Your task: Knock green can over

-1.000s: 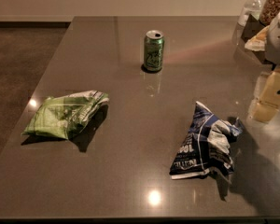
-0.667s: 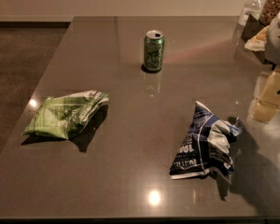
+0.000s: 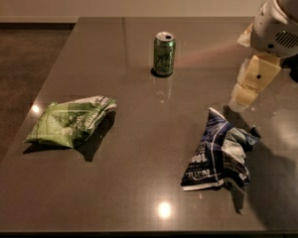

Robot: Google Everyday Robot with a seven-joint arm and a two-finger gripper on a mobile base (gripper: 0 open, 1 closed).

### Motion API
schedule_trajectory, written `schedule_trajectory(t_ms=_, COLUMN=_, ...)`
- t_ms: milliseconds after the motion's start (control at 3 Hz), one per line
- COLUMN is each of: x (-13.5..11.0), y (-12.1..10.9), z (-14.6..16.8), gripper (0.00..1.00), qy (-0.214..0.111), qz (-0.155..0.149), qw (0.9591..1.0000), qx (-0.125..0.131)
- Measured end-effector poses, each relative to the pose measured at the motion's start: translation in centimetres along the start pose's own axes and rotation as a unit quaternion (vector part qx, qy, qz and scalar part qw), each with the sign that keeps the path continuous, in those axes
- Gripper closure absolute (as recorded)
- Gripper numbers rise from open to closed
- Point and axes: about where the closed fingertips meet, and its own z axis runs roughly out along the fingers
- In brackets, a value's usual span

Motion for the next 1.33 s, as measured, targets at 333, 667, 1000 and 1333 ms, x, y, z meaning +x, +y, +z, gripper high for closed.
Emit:
schedule_trajectory(t_ms=333, x=-3.5, y=-2.5, z=1.8, gripper=0.00, qy=-0.017, qz=0.019, qw=0.9993, qx=0.028)
schedule_trajectory(t_ms=667, x=-6.3, y=-4.9, z=3.4, gripper=0.00, qy=-0.024, qz=0.041, qw=0.9966, qx=0.067)
schedule_trajectory(t_ms=1000, x=-8.8, y=-7.4, z=5.4, gripper=0.00, qy=-0.037, qz=0.069, qw=0.9924, qx=0.095)
schedule_trajectory(t_ms=1333, x=-10.8, y=-10.4, z=7.9, gripper=0.00, qy=-0.067, qz=0.113, qw=0.9863, qx=0.101)
